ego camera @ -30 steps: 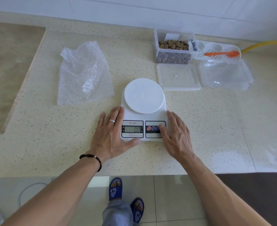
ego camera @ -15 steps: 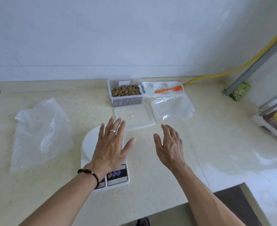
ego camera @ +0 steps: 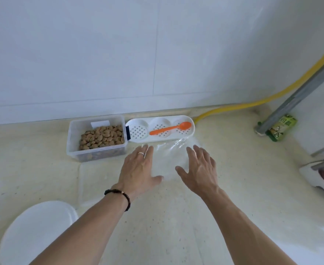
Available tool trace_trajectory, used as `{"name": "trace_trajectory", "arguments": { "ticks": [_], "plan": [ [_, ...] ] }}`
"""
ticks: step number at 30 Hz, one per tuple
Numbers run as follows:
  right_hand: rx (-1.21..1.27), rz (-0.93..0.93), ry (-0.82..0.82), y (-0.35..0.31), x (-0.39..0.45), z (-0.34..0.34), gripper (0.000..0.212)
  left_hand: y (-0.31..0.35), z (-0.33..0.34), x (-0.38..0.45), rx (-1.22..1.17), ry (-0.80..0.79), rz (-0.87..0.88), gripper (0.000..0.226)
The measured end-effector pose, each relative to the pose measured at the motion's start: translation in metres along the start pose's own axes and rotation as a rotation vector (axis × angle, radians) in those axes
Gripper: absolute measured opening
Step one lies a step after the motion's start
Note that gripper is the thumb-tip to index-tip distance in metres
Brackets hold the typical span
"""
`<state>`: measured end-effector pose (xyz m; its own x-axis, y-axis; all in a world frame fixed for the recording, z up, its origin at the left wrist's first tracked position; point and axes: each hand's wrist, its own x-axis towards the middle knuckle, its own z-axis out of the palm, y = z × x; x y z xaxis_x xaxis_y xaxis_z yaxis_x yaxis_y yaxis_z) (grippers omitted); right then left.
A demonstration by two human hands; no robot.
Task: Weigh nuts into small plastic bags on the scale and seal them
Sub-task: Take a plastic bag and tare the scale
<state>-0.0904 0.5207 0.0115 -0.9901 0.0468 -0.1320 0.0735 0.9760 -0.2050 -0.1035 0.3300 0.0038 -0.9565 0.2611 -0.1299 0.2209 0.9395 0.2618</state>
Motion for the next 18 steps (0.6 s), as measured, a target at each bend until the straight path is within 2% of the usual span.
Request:
{"name": "trace_trajectory", "arguments": {
  "ticks": [2, 5, 8, 10, 12, 15, 18],
  "plan": [
    [-0.041, 0.004, -0.060, 0.009, 0.013, 0.005, 0.083, 0.004, 0.007, 0.013, 0.050, -0.066, -0.051, 0.107],
    [-0.061, -0.015, -0.089, 0.016, 0.018, 0.012, 0.087, 0.004, 0.015, 0.022, 0.124, -0.041, -0.098, 0.107],
    [-0.016, -0.025, -0.003, 0.019, 0.018, 0.017, 0.079, 0.007, 0.017, 0.024, 0.159, 0.029, -0.092, 0.102],
    [0.060, -0.012, 0.091, 0.019, 0.019, 0.021, 0.071, 0.009, 0.017, 0.022, 0.151, 0.109, -0.058, 0.090],
    [0.163, 0.003, 0.192, 0.019, 0.020, 0.024, 0.065, 0.010, 0.015, 0.019, 0.040, 0.199, -0.023, 0.069],
    [0.343, 0.023, 0.307, 0.018, 0.017, 0.018, 0.058, 0.010, 0.005, 0.013, -0.278, 0.260, -0.063, 0.045],
    [0.533, 0.083, 0.291, 0.012, 0.010, 0.002, 0.056, 0.007, -0.010, 0.004, -0.490, 0.260, -0.124, 0.036]
  ]
}}
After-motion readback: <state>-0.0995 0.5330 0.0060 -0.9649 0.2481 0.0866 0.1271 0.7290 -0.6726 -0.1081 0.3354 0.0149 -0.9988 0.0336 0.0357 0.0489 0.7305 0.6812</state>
